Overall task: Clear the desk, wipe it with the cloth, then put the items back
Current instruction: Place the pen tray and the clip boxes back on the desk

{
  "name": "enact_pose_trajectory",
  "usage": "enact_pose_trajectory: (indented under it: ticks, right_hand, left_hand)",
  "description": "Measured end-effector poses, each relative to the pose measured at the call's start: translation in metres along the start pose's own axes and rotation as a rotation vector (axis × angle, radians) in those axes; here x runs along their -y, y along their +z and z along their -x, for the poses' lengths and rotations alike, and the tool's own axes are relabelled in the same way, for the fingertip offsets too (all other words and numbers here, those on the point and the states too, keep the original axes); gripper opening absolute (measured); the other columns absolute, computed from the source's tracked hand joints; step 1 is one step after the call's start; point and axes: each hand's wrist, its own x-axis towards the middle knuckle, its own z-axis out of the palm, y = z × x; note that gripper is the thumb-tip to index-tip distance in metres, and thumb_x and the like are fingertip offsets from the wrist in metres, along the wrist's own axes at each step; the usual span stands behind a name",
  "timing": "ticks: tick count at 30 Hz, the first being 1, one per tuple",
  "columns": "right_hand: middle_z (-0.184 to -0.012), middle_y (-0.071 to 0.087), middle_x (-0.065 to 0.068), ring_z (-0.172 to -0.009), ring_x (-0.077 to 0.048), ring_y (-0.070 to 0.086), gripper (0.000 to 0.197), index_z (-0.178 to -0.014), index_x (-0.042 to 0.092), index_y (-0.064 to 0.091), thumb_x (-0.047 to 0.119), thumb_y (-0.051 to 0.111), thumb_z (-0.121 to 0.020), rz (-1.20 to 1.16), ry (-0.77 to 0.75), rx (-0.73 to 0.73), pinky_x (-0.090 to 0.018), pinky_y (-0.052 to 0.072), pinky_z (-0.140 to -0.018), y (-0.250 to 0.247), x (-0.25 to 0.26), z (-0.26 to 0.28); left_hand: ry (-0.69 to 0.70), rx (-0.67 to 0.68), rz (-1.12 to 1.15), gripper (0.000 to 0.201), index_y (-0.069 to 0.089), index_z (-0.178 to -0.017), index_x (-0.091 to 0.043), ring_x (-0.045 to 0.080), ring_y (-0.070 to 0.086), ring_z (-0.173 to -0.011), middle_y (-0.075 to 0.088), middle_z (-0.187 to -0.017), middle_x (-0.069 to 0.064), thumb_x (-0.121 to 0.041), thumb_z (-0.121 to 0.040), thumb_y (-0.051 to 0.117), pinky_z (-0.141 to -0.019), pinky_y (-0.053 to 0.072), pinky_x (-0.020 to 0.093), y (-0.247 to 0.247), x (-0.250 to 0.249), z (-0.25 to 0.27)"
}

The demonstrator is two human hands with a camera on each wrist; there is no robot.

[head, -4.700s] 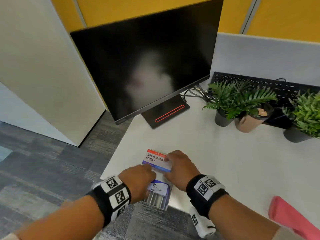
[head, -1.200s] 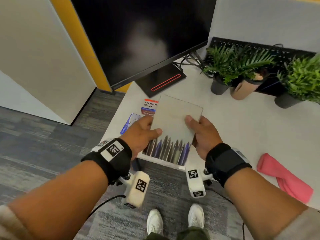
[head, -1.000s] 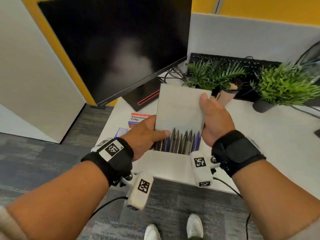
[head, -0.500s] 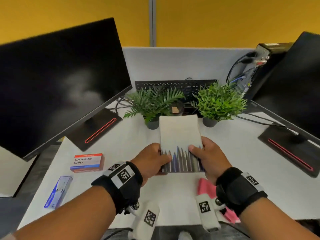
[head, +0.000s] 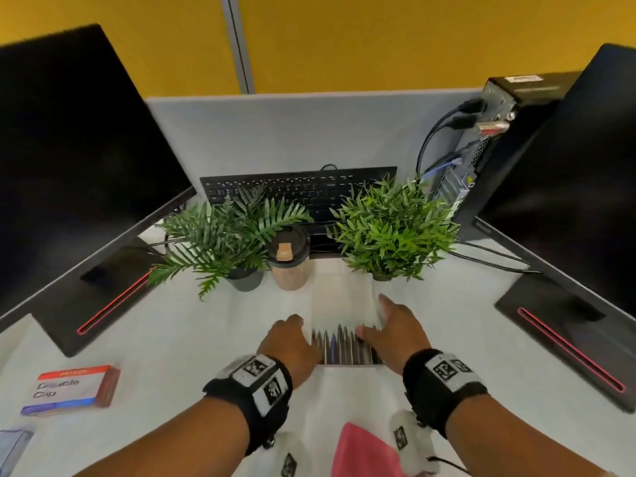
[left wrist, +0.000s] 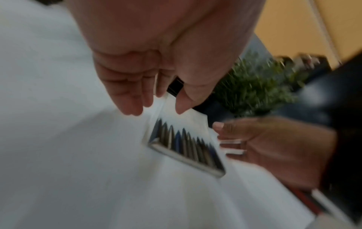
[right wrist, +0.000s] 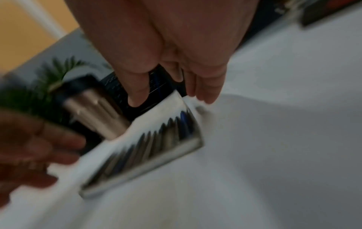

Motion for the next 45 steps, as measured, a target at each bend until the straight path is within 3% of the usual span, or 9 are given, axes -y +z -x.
enact_pose_trajectory:
  ticks: [2,4,6,8,13,22,41,45]
  right_hand:
    - [-0.148,0.039,-0.011,-0.138,-0.025,0.035,0.068,-0.141,0.018,0.043,0.043,0.067,-0.083,0.211,-0.137,0.064,-0.029,0.03,-0.112,0.0,-0.002,-0.005]
    - [-0.16,0.019,-0.007,-0.148,-0.022,0.016,0.077,-0.148,0.021,0.034,0.043,0.068,-0.081,0.366,-0.209,0.198,-0.028,0.017,-0.118,0.003,-0.002,-0.007]
    - [-0.163,0.004,-0.008,-0.15,-0.024,0.006,0.091,-0.152,0.02,0.022,0.045,0.07,-0.079,0.49,-0.25,0.241,-0.032,0.014,-0.121,0.005,-0.001,-0.01]
    - [-0.163,-0.001,-0.008,-0.149,-0.026,0.006,0.098,-0.153,0.02,0.017,0.048,0.072,-0.076,0.528,-0.254,0.244,-0.036,0.016,-0.121,0.006,0.003,-0.016]
    - [-0.163,-0.001,-0.007,-0.149,-0.029,0.007,0.1,-0.152,0.02,0.017,0.046,0.074,-0.075,0.553,-0.256,0.251,-0.04,0.021,-0.12,0.005,0.014,-0.037]
    - [-0.163,-0.003,-0.006,-0.148,-0.028,0.012,0.095,-0.15,0.023,0.017,0.044,0.072,-0.075,0.539,-0.236,0.251,-0.042,0.026,-0.117,0.0,0.017,-0.053]
    - [-0.162,0.003,-0.005,-0.145,-0.028,0.019,0.086,-0.143,0.021,0.028,0.041,0.074,-0.073,0.543,-0.241,0.254,-0.04,0.03,-0.114,-0.003,0.019,-0.053]
    - [-0.163,0.0,-0.005,-0.146,-0.029,0.018,0.091,-0.146,0.022,0.024,0.042,0.073,-0.072,0.569,-0.231,0.268,-0.041,0.029,-0.115,-0.002,0.019,-0.055]
  left_hand:
    - [0.163,-0.01,-0.218,0.053,0.046,-0.132,-0.017,0.027,0.049,-0.122,0.046,-0.134,0.008,-0.033,-0.083,0.059,-0.102,0.044,0.037,0.005,-0.006,0.0]
    - [0.324,0.069,-0.403,0.063,0.039,-0.138,-0.019,0.03,0.041,-0.129,0.034,-0.144,0.008,-0.029,-0.08,0.062,-0.104,0.042,0.042,0.011,-0.01,-0.003]
    - [0.365,0.127,-0.545,0.074,0.033,-0.141,-0.02,0.032,0.037,-0.131,0.025,-0.149,0.008,-0.029,-0.076,0.068,-0.103,0.043,0.047,0.015,-0.012,-0.012]
    - [0.342,0.118,-0.616,0.077,0.032,-0.139,-0.02,0.032,0.04,-0.126,0.023,-0.149,0.007,-0.026,-0.073,0.07,-0.098,0.046,0.047,0.017,-0.014,-0.024]
    - [0.299,0.049,-0.667,0.069,0.034,-0.139,-0.02,0.03,0.043,-0.124,0.026,-0.147,0.006,-0.02,-0.078,0.067,-0.094,0.048,0.044,0.015,-0.021,-0.046]
    - [0.296,0.044,-0.656,0.079,0.028,-0.144,-0.023,0.03,0.04,-0.129,0.017,-0.155,0.005,-0.017,-0.076,0.069,-0.098,0.046,0.045,0.015,-0.02,-0.067]
    - [0.289,0.013,-0.623,0.063,0.035,-0.14,-0.021,0.031,0.045,-0.123,0.027,-0.15,0.006,-0.02,-0.083,0.061,-0.097,0.047,0.047,0.015,-0.024,-0.063]
    - [0.281,0.021,-0.623,0.065,0.035,-0.139,-0.021,0.031,0.045,-0.121,0.028,-0.148,0.005,-0.019,-0.08,0.064,-0.096,0.048,0.047,0.014,-0.026,-0.063]
